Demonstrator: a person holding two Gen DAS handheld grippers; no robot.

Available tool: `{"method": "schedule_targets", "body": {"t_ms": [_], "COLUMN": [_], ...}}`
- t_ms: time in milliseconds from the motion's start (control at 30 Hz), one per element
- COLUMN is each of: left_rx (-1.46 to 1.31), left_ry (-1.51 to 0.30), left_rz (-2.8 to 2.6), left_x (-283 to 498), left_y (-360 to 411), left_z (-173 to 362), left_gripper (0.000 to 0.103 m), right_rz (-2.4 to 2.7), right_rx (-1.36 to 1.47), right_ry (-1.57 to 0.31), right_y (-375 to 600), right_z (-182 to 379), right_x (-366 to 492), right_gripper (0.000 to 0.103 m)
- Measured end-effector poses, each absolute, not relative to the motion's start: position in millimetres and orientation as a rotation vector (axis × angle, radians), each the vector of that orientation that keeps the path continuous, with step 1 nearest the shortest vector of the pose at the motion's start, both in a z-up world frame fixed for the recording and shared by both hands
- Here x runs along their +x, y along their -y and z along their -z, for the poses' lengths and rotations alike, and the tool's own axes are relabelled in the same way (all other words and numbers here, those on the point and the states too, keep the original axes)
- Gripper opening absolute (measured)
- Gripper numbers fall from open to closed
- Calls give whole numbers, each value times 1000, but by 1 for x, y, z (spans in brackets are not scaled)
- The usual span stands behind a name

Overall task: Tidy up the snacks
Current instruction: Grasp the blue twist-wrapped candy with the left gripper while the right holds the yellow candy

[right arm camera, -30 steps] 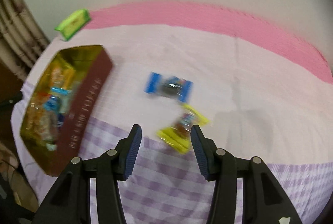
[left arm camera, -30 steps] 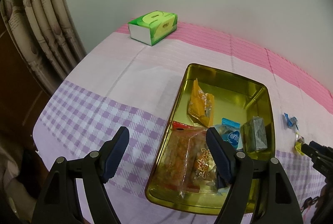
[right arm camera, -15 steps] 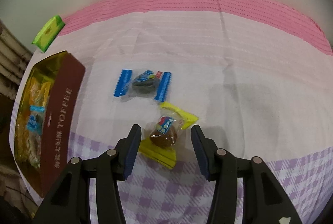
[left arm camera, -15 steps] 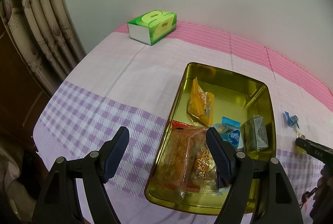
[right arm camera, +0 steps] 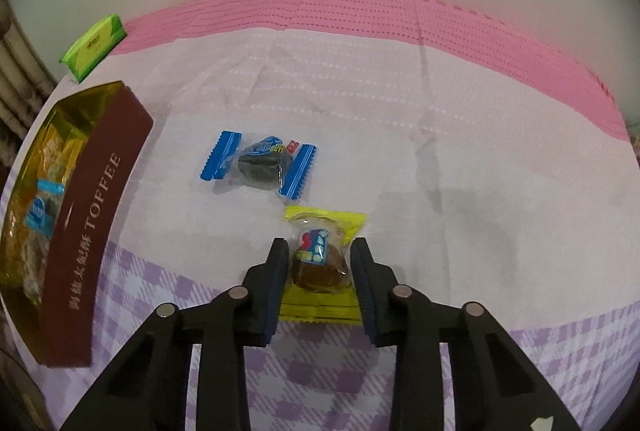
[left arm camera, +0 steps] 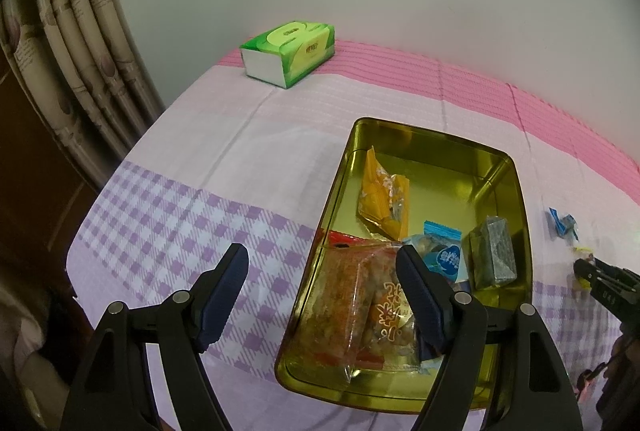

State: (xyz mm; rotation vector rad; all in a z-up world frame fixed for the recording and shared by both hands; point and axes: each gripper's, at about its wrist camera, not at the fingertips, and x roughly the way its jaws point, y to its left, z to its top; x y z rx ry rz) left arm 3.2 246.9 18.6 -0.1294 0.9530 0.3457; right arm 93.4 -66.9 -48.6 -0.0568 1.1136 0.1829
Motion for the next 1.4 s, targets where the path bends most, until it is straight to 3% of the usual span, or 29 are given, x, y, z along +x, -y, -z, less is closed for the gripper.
{"method": "schedule_targets", "body": {"t_ms": [733, 1400], "left_rx": [-32, -43], "left_ry": [-979, -1050], "left_rz": [-161, 66], "left_x": [19, 113], "left_y": [-172, -44], "left_z": [-26, -6], "left_gripper": [77, 76], "right_rz": [-137, -137], "right_rx": [-12, 15], "right_ry": [-1072, -1068], "right_y": [169, 198], "right_z": [48, 51], "right_x": [54, 42], "right_gripper": [29, 29]}}
